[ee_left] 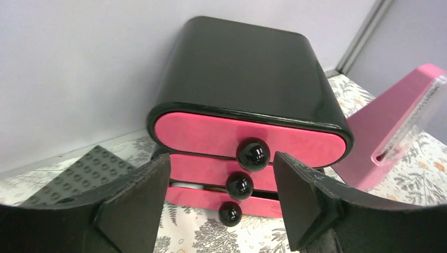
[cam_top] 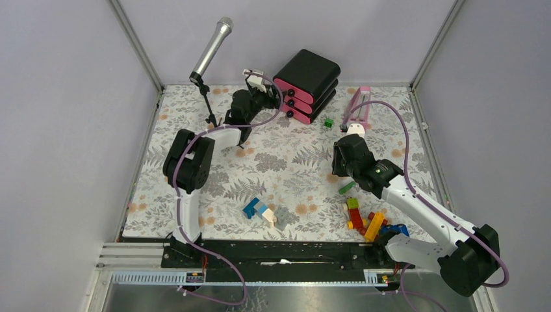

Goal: Organize the makeup
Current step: Open the drawer in the storage box.

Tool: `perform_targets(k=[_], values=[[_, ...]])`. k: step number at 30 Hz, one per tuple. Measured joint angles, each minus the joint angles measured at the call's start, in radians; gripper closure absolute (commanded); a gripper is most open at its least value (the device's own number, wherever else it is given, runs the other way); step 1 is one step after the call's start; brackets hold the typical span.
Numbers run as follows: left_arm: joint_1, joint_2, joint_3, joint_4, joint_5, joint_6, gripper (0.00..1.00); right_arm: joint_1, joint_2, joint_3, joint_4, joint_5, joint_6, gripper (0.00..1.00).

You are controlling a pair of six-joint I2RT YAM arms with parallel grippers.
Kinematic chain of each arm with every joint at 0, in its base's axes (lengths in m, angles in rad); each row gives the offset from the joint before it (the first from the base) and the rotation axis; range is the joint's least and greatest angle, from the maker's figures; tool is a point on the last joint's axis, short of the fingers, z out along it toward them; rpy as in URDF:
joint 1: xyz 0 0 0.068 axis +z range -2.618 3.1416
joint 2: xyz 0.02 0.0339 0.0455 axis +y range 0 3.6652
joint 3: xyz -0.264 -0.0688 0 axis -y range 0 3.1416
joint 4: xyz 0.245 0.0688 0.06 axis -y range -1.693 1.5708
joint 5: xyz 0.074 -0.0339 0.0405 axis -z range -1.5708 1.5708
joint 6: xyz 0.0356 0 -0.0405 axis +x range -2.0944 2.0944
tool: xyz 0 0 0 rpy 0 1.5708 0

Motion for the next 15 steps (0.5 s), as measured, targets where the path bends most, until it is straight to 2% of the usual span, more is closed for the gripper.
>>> perform_targets(k=[7,15], values=[[0.010,0.124,0.136,-0.085,0.129,-0.006,0.29,0.000,-0.002,0.000,0.000,0.000,0.000,0.65],[0.011,0.155,0.142,-0.142,0.172,0.002,0.29,0.000,-0.002,0.000,0.000,0.000,0.000,0.65]])
